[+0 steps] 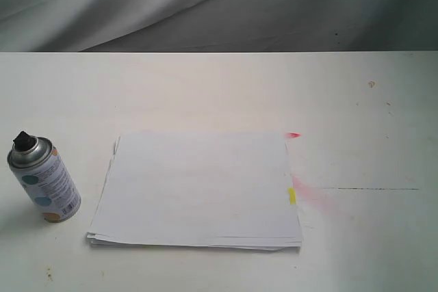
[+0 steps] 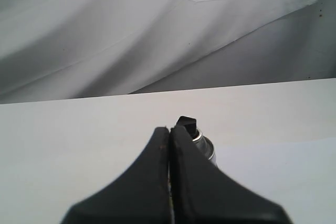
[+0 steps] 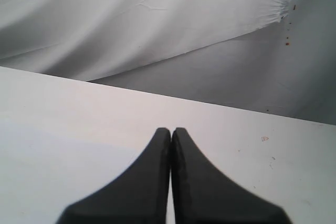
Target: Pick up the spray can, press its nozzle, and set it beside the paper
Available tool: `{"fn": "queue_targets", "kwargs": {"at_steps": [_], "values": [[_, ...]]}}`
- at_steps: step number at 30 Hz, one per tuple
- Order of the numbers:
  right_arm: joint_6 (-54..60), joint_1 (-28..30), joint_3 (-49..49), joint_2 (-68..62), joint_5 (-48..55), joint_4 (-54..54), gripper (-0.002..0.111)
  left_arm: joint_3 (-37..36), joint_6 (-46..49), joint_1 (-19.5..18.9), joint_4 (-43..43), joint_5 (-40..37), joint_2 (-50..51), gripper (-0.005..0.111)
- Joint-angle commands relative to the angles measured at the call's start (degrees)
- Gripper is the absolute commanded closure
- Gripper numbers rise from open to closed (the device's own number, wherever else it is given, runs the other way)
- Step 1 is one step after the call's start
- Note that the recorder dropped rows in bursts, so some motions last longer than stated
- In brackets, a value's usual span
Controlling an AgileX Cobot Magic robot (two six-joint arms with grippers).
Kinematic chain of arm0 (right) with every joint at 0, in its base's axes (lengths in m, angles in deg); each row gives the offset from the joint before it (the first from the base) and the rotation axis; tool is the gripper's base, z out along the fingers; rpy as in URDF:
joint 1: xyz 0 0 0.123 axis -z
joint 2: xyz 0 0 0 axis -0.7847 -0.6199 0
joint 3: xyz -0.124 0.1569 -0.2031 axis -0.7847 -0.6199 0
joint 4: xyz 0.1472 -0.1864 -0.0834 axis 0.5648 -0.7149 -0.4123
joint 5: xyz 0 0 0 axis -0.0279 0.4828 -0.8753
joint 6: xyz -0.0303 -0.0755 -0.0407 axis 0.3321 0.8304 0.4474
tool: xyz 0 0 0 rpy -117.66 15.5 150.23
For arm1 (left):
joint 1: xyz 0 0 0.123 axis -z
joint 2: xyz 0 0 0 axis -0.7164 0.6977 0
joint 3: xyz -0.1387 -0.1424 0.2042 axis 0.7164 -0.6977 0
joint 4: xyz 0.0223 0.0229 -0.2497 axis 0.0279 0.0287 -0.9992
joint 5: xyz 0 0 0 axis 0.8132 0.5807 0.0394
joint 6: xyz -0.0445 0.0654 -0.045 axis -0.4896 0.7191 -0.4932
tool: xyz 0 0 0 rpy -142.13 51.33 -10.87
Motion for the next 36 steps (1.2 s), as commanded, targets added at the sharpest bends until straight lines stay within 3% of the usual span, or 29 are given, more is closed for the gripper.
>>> {"fn": "queue_targets", "kwargs": {"at_steps": [1, 10, 16, 23, 28, 36], "values": [[0.4, -0.2, -0.1, 0.3, -0.1, -0.5, 0.108, -0.3, 0.0, 0.0, 0.1, 0.9, -0.2, 0.107], [0.4, -0.2, -0.1, 0.3, -0.1, -0.5, 0.108, -0.3, -1.3, 0.0, -0.2, 8.4, -0.2, 0.107], [0.4, -0.2, -0.1, 0.3, -0.1, -0.5, 0.108, -0.3, -17.7, 0.0, -3.2, 12.7, -0.2, 0.107], [0.4, -0.2, -0.1, 0.3, -0.1, -0.5, 0.108, 4.6, -18.6, 0.0, -6.8, 4.5, 4.1, 0.107], [0.4, -0.2, -0.1, 0.3, -0.1, -0.5, 0.108, 14.3, -17.7, 0.0, -8.7, -5.0, 15.0, 0.107], [0.4, -0.2, -0.1, 0.3, -0.1, -0.5, 0.108, 30.1, -0.2, 0.0, -21.3, -23.2, 35.8, 0.107]]}}
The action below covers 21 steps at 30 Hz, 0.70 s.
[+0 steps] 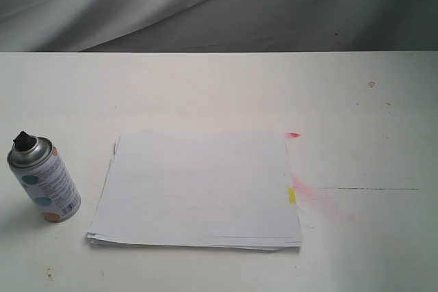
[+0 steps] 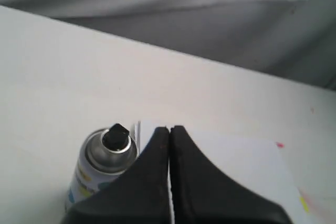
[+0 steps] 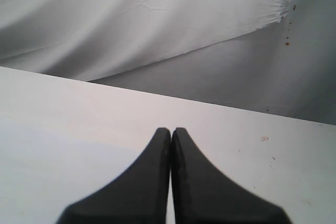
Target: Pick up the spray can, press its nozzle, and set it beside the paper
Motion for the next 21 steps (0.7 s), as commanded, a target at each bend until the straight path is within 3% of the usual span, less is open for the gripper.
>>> {"fn": "queue_targets", "kwargs": {"at_steps": [1, 8, 15, 21], "values": [[0.4, -0.2, -0.1, 0.3, -0.1, -0.5, 0.108, 5.0, 8.4, 0.0, -6.6, -7.5, 11.1, 0.107], [0.4, -0.2, -0.1, 0.3, -0.1, -0.5, 0.108, 0.5, 10.2, 0.0, -7.1, 0.0, 21.6, 0.107], [0.4, -0.2, -0.1, 0.3, -0.1, -0.5, 0.108, -9.3, 10.8, 0.3, -7.3, 12.4, 23.4, 0.107], [0.4, -0.2, -0.1, 0.3, -0.1, -0.5, 0.108, -15.5, 17.1, 8.5, -7.1, 20.4, 23.4, 0.107]]}}
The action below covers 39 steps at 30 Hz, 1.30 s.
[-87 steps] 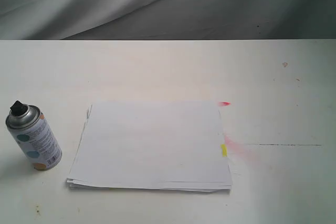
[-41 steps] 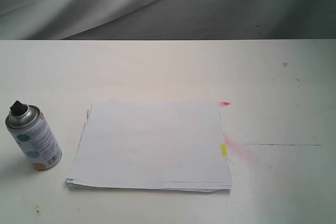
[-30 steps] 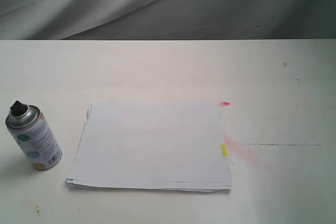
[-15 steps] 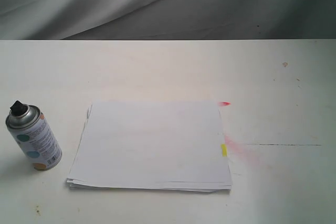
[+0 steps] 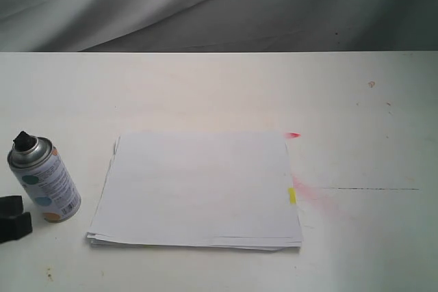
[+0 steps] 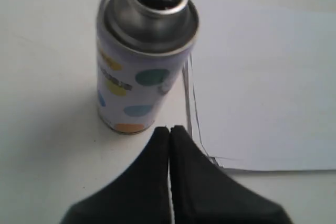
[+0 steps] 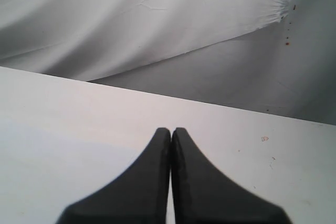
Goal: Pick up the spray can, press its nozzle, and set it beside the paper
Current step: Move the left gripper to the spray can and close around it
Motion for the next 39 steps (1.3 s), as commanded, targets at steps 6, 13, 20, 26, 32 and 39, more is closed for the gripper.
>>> {"fn": "queue_targets", "kwargs": {"at_steps": [6, 13, 20, 26, 32, 39], "values": [[0.4, -0.2, -0.1, 0.3, -0.1, -0.5, 0.108, -6.5, 4.4, 6.6, -0.4, 11.7, 0.3, 0.107], [0.4, -0.2, -0.1, 0.3, -0.1, -0.5, 0.108, -6.4, 5.7, 6.6, -0.4, 11.0, 0.3, 0.107], [0.4, -0.2, -0.1, 0.3, -0.1, -0.5, 0.108, -6.3, 7.9, 6.6, 1.1, 12.6, 0.3, 0.107], [0.4, -0.2, -0.1, 0.3, -0.1, -0.5, 0.108, -5.0, 5.6, 6.6, -1.1, 11.0, 0.3, 0.107], [0.4, -0.2, -0.1, 0.3, -0.1, -0.5, 0.108, -2.4, 6.0, 6.6, 9.9, 11.4, 0.3, 0.107], [0.4, -0.2, -0.1, 0.3, -0.1, -0.5, 0.108, -2.3, 5.6, 6.6, 10.5, 6.6, 0.3, 0.107]]}}
